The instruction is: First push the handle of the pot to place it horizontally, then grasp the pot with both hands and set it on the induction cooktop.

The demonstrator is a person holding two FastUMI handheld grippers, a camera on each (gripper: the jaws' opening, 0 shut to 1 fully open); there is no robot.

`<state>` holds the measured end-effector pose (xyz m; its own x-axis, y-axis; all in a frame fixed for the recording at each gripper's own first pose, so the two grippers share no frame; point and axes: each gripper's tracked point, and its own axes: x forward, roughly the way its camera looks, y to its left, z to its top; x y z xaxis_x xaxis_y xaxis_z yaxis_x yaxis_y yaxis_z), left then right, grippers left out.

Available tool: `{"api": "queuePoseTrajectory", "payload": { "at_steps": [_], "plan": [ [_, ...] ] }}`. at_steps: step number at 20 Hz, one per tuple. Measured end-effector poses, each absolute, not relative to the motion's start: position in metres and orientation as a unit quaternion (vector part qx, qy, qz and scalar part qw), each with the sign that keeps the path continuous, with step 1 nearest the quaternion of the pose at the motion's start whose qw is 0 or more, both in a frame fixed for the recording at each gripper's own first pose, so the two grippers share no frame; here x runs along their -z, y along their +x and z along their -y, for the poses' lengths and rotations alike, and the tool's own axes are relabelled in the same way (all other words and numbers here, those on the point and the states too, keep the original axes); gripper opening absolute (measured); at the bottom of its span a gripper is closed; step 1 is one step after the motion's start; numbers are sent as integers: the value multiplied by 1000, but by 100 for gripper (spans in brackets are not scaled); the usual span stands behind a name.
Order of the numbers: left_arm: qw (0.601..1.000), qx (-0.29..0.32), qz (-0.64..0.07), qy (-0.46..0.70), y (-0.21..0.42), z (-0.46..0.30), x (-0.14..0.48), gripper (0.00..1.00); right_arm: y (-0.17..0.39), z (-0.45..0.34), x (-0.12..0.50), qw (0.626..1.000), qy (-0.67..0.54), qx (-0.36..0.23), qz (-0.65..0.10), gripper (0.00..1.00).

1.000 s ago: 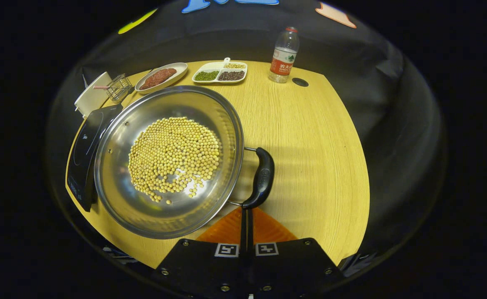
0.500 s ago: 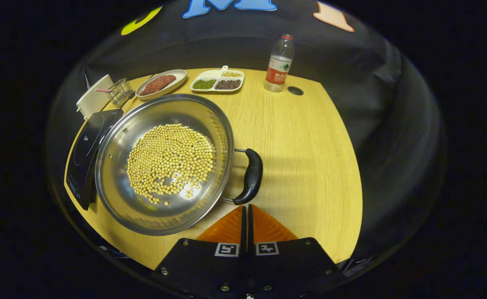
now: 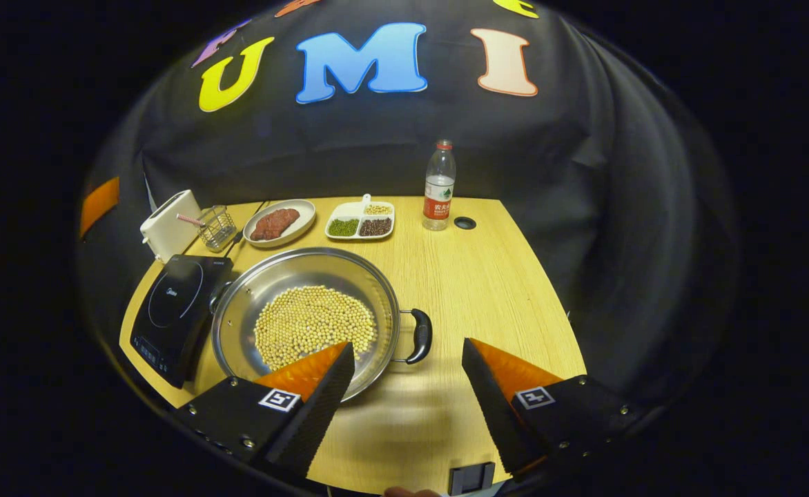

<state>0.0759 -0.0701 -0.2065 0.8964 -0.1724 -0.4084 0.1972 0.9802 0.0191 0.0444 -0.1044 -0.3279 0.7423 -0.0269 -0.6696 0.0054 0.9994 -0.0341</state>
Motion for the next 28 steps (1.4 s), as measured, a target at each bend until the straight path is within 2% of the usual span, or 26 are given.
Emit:
{"api": "queuePoseTrajectory", "payload": {
  "at_steps": [2,4,5,6,12,17,18,28],
  "plan": [
    [965,106,-236,38,78,70,239,99,48,105,336,930,-13,17,-367,97],
    [957,112,-265,40,82,71,270,99,52,103,346,925,-3,21,-378,98],
    [953,114,-278,39,85,70,284,95,55,104,352,923,1,23,-384,98],
    [949,114,-290,41,89,69,297,97,57,104,357,921,5,25,-390,98],
    [929,92,-356,48,104,54,371,98,73,116,382,911,18,43,-409,98],
    [916,89,-387,56,110,48,408,99,83,121,398,906,32,53,-419,98],
    [914,89,-393,56,111,47,415,96,84,121,402,904,34,55,-422,98],
    [901,82,-421,64,120,42,467,96,104,116,432,900,62,66,-426,98]
  ]
}}
